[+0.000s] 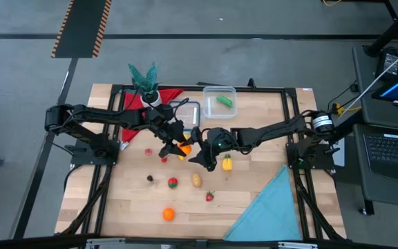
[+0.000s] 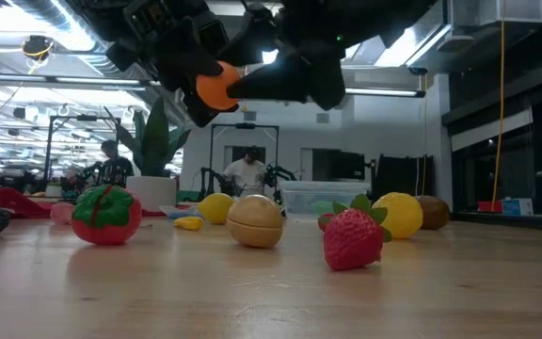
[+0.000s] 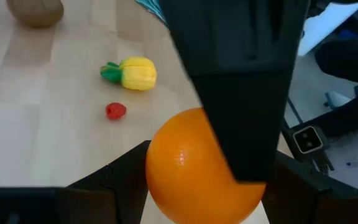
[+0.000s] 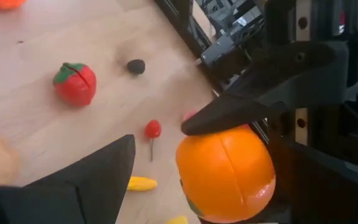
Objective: Pick and placing Produce into tupperware
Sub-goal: Put the orange into the transparent bin
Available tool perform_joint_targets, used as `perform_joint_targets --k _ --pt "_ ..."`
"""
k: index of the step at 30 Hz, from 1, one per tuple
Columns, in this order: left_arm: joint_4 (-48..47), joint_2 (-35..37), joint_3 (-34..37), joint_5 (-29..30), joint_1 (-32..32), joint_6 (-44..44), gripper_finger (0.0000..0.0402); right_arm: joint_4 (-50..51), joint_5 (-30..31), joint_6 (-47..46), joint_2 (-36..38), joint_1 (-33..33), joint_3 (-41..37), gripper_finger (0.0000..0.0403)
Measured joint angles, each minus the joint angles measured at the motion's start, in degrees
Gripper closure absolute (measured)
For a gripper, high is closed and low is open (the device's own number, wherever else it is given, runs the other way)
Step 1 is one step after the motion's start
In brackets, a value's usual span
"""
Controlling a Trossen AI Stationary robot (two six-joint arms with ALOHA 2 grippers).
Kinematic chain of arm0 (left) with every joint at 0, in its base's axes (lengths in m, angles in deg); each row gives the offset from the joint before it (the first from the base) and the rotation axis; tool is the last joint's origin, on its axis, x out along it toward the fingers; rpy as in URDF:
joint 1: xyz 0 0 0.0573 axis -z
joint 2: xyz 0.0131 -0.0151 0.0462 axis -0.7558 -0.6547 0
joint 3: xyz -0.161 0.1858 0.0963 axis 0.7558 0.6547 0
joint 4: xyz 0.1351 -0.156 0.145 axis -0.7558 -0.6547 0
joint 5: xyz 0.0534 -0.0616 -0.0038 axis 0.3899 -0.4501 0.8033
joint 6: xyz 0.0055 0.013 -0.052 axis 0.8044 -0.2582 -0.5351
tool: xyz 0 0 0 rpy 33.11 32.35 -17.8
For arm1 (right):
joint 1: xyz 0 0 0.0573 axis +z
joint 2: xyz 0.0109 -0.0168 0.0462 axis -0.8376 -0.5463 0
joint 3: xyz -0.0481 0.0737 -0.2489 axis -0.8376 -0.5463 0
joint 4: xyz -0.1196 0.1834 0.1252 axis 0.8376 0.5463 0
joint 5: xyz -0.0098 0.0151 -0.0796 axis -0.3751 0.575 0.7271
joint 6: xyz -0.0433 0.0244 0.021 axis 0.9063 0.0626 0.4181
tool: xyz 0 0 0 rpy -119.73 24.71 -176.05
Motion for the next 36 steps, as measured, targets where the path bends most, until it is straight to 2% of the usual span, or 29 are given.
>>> perform_joint_targets --k 15,27,36 --pt "-0.2 0.0 0.0 -1.8 0.0 -0.1 0.0163 0.5 0.0 2.4 -0.5 0.0 0.9 0.0039" --pt "0.1 0.0 0.0 -1.7 0.0 -0.2 0.0163 0.1 0.1 2.5 -0.5 0.0 0.9 0.0119" --pt "0.5 0.0 0.0 -2.0 0.0 -0.2 0.0162 0.1 0.1 2.5 -0.4 0.0 1.0 0.0136"
